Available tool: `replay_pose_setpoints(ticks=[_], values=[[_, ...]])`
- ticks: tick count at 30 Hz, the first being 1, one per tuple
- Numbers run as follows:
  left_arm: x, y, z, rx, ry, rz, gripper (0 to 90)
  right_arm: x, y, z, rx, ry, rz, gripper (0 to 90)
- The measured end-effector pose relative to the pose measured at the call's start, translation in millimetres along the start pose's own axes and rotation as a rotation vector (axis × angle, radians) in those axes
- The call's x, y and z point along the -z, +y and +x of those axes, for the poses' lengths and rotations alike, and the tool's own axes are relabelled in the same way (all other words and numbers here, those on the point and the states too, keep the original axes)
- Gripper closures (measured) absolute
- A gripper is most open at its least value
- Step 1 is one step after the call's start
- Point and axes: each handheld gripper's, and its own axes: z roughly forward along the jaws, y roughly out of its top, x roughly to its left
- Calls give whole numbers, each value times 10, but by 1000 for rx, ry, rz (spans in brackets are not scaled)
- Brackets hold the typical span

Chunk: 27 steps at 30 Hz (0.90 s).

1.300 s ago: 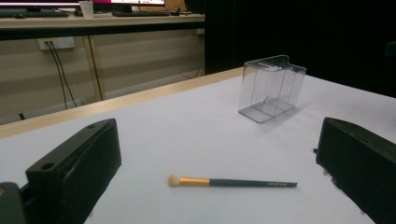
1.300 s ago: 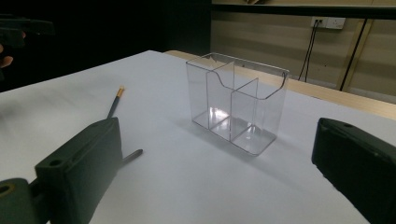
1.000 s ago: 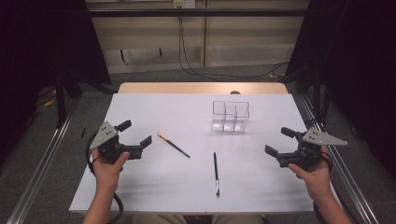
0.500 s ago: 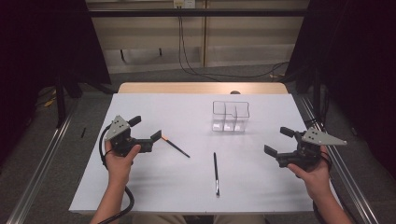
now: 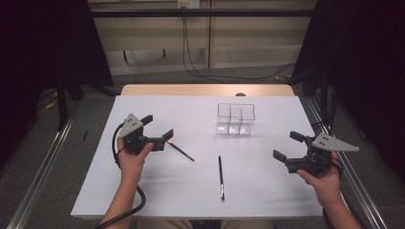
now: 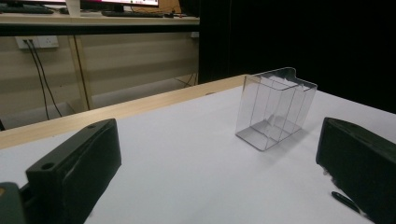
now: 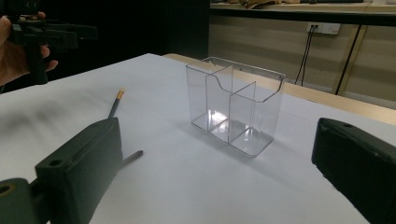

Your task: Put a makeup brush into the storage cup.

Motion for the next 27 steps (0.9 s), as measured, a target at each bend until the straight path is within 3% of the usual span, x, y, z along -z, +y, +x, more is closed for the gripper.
replay_pose_setpoints(ticks=[8, 15, 23, 27], values=[[-134, 12, -17, 6, -11, 9, 0, 69, -23, -10, -4, -14, 2, 14], [-210, 21, -12, 0, -9, 47, 0, 107, -37, -7, -11, -23, 3, 14], [-293, 37, 18, -12, 33, 144, 0, 121, -40, -3, -10, -26, 5, 14], [-331, 36, 29, 2, 41, 193, 0, 120, -37, -7, -7, -23, 7, 14]])
